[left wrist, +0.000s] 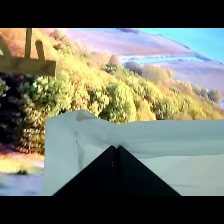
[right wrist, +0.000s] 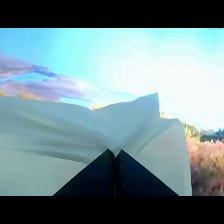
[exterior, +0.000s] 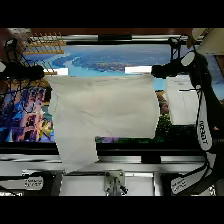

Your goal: Fold the shirts.

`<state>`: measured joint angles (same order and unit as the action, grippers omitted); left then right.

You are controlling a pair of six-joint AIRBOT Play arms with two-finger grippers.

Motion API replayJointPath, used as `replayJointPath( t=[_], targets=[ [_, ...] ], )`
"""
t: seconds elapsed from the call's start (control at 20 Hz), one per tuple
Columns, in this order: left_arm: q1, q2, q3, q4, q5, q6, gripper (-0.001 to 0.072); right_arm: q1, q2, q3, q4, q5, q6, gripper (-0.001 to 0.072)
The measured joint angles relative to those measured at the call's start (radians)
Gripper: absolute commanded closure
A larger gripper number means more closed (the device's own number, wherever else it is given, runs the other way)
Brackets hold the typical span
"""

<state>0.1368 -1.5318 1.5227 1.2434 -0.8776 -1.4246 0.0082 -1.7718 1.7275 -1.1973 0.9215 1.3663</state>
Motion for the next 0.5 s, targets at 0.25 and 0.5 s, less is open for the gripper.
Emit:
replayJointPath(
  t=[0.25, 0.5],
  targets=[
    [-0.051, -0.171, -0.003, -0.016, 0.323, 0.002, 0.0679, 0.017, -0.11, -0.001, 0.068, -0.274, 0.002, 0.0659],
    [-0.106, -0.274, -0.003, -0.023, 0.481, 0.002, 0.0679, 0.019, -0.169, -0.001, 0.105, -0.367, 0.003, 0.0659]
  ],
)
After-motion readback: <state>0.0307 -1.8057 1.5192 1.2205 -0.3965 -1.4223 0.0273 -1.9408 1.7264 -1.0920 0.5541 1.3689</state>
